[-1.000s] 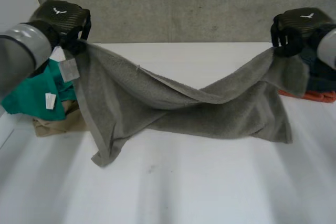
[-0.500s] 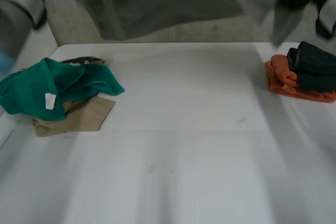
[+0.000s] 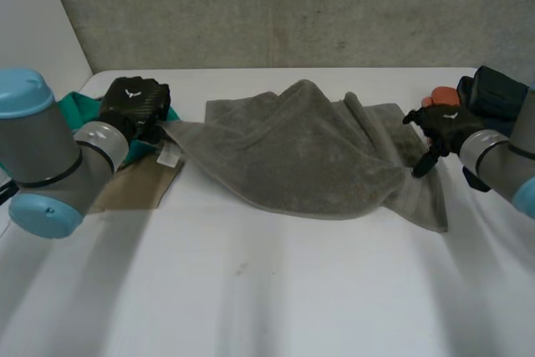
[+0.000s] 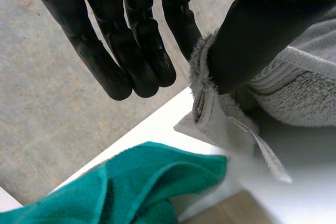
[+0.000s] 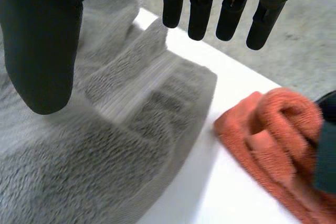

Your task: Fold the laundry.

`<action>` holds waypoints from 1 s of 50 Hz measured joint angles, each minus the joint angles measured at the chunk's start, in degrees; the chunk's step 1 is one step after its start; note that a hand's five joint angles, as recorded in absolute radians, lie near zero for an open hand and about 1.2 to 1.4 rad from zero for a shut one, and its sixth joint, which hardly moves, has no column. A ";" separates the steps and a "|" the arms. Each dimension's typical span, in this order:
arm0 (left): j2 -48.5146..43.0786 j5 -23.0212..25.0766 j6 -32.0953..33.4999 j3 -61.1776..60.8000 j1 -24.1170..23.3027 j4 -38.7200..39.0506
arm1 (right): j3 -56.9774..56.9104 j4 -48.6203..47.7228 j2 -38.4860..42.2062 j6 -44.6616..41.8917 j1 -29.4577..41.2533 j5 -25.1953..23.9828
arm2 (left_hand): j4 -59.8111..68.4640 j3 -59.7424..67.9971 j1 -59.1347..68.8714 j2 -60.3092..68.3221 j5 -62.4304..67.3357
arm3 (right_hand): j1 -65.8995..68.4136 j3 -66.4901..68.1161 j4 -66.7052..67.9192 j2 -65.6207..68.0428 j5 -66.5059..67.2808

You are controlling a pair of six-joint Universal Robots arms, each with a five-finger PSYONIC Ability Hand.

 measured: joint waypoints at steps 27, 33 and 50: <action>10.79 0.87 -7.86 -0.92 0.13 -1.62 | 34.19 -0.24 -20.71 -19.01 -4.43 -6.74 | 0.00 0.00 0.00 0.00 0.00 | 18.62 18.91 18.96 18.21 19.35; 10.42 0.92 -7.79 -0.62 0.36 -1.62 | 34.08 -5.77 -16.55 -16.14 -3.59 -7.10 | 0.00 0.00 0.00 0.00 0.00 | 17.40 17.13 17.46 16.76 17.52; 10.61 0.98 -7.84 -0.67 2.29 -1.60 | 28.42 -11.46 -9.50 -12.86 -0.77 -5.06 | 0.00 0.00 0.00 0.00 0.00 | 21.14 22.27 22.29 20.32 23.50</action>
